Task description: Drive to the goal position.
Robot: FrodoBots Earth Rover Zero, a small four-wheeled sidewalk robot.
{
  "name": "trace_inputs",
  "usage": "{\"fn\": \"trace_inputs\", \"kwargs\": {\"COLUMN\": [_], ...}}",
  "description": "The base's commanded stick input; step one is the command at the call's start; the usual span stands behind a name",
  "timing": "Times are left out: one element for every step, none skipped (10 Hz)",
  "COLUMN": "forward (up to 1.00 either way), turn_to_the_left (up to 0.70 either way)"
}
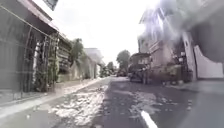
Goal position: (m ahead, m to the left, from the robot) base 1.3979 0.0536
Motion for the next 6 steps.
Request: {"fn": "trace_inputs", "kwargs": {"forward": [0.85, 0.85, 0.85, 0.85, 0.85, 0.85], "turn_to_the_left": [0.0, 0.0, 0.0, 0.0, 0.0, 0.0]}}
